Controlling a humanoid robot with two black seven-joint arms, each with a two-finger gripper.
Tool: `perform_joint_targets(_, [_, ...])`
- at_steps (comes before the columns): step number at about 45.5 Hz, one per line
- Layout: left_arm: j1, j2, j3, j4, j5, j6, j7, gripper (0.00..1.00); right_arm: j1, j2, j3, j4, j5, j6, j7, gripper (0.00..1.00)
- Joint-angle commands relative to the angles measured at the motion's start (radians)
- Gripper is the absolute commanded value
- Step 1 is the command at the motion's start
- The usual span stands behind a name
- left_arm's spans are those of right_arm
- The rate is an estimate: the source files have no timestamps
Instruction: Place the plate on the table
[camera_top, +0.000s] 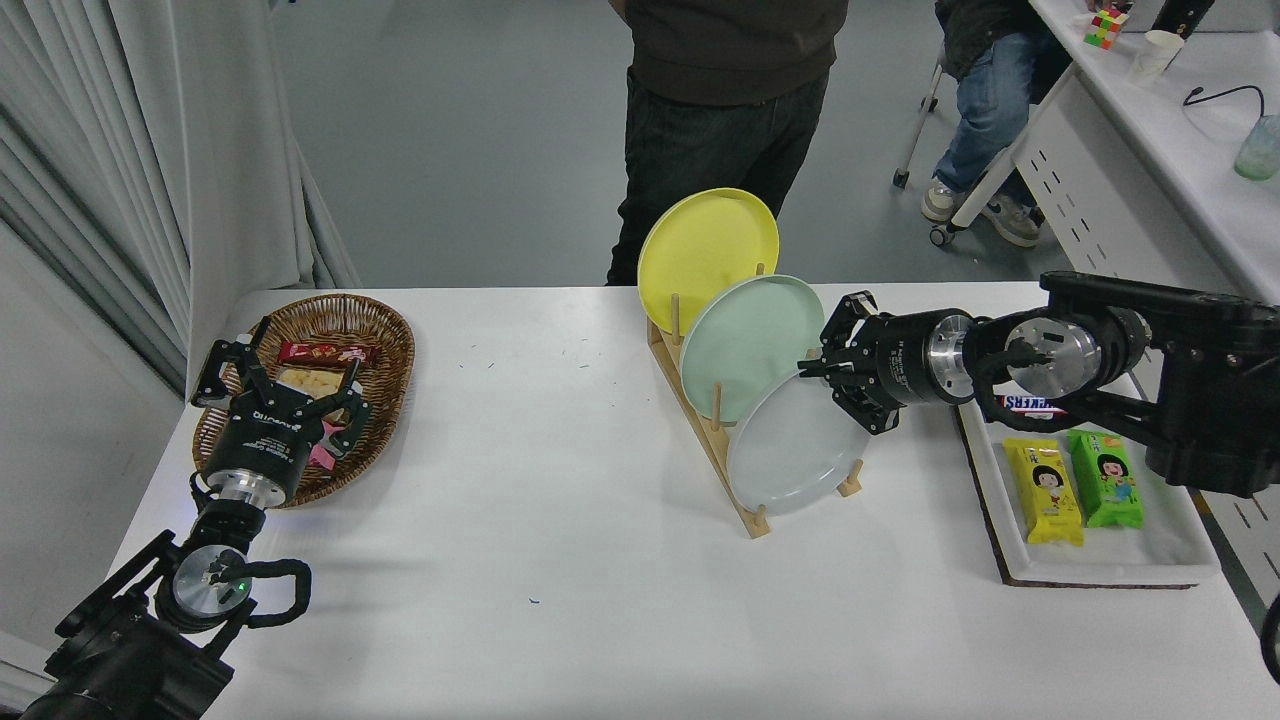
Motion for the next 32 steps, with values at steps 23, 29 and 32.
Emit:
perform_joint_targets(23, [0.000,0.000,0.000,0.000,-0.001,0.000,0.000,0.98,0.013,-0.017,0.005,0.001,-0.009,0.065,0.003,0.00])
perform_joint_targets(29, [0.000,0.000,0.000,0.000,-0.001,0.000,0.000,0.98,0.013,-0.021,0.021,0.000,-0.012,0.076,0.006,0.00])
perform_joint_targets(32, [0.000,0.000,0.000,0.000,-0.001,0.000,0.000,0.98,0.009,-0.026,0.039,0.000,-0.015,0.076,0.008,0.00])
